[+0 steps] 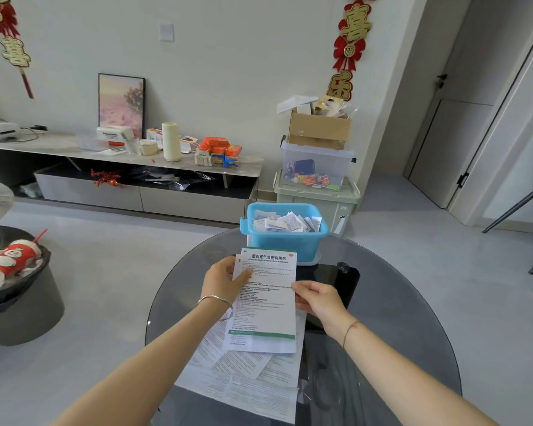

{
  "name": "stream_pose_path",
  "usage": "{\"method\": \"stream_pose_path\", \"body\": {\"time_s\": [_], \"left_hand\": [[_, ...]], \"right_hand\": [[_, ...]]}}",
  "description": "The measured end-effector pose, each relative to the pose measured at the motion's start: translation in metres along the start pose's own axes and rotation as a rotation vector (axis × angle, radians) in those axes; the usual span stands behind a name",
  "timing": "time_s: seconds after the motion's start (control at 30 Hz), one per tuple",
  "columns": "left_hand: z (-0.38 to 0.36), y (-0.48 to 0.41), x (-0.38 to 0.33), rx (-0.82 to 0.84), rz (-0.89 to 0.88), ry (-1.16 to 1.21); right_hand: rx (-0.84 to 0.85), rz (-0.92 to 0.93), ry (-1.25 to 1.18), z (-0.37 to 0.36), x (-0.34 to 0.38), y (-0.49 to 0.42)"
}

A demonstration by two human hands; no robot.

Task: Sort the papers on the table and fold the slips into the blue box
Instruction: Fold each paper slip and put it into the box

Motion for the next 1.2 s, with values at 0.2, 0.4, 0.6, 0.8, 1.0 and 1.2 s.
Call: {"method": "stream_pose_path", "body": {"time_s": [0.2,0.4,0.6,0.8,1.0,1.2], "left_hand": [[-0.017,0.0,-0.009,0.123,-0.037,0.075],[-0.03,0.0,-0.01,0.174,0.018,0.211],[-0.04,-0.002,-0.005,0.179,0.163,0.241],[-0.066,0.006,-0.038,0.161,-0.021,0.184],[-0.096,0.016,-0.077,0.283,-0.151,0.069],[-0.117,0.028,-0.121,0.499,-0.165,0.289]], "right_hand": [[0.011,0.144,0.117,0.019,0.021,0.006],[-0.004,0.187,0.192,0.039,0.029,0.003],[-0.087,0.187,0.127,0.075,0.036,0.003],[-0.182,0.315,0.362,0.105,0.038,0.004],[-0.212,0.41,0.217,0.131,0.06,0.014],[-0.096,0.53,0.225,0.133,0.101,0.049]]}}
Point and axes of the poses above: each hand's wrist, its own y-axis away from the middle knuckle, its own z-axis out of the back of the hand, x = y × z, the point moved 5 cm from there along -y, towards the middle knuckle, and after that the axes turned 11 degrees about -y, right-handed, at the moved point
